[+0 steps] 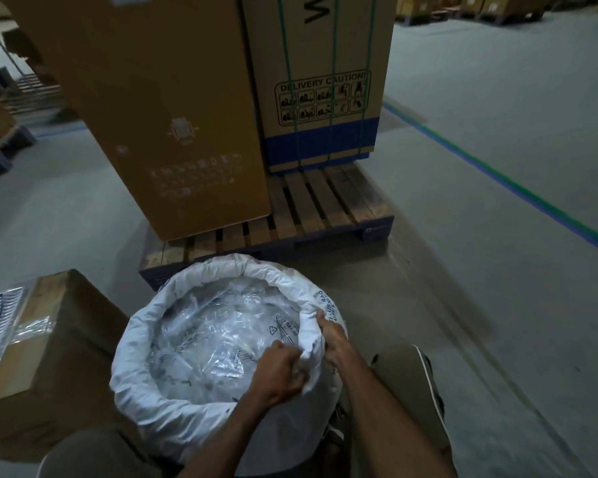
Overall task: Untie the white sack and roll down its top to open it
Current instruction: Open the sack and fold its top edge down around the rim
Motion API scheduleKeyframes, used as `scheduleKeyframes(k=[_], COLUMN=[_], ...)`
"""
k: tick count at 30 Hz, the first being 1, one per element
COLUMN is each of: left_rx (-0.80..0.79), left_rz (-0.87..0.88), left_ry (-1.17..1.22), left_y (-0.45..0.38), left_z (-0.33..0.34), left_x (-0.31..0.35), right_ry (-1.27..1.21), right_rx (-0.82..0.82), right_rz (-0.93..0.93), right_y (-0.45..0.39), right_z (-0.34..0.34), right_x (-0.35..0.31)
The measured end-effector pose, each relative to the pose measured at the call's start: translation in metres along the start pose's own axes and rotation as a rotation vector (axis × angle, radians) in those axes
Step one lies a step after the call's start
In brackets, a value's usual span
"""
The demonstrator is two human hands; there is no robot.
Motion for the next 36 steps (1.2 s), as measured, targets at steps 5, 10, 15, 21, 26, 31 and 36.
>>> scheduleKeyframes(k=[5,10,15,21,26,31,36], left_rx=[0.070,0.052,0.010,-0.117,-0.061,-0.080,-0.017], left_rz=[0.048,0.161,0.069,-0.184,-0.160,0.025,0.011], left_ry=[-0.129,-0.330,-0.145,-0.086,-0.062,-0.243,-0.140], left_y=[-0.002,0.011,0.042,0.073,0.074,0.085,0.105], left_z=[0.012,0.024,0.011,-0.015,-0.001,0.021,0.011], left_x=[0.020,0.027,0.009,-0.020,-0.009,0.011,-0.005], right_ry=[0.397,0.274,0.125,-0.114,0.007,-0.019,-0.160], right_rx=[0.481,0.473,0.452,0.377,0.358,0.361,0.400], right_rz=[0.240,0.280,0.292,0.398,0.357,0.316,0.288], right_y=[0.029,0.030,0.037,0.031,0.076,0.120,0.128], right_z=[-0.030,-0.036,-0.031,-0.024,-0.012,-0.001,-0.002], right_x=[0.028,0.060,0.048,0.067,0.048,0.069,0.058])
Point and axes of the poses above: each hand's wrist, its own y-axis away from the middle knuckle, its own z-axis out of the palm, x = y × z, the point moved 4 cm from there along -y, towards the middle knuckle, and after that the axes turned 6 degrees about x, right-handed, at the moved point
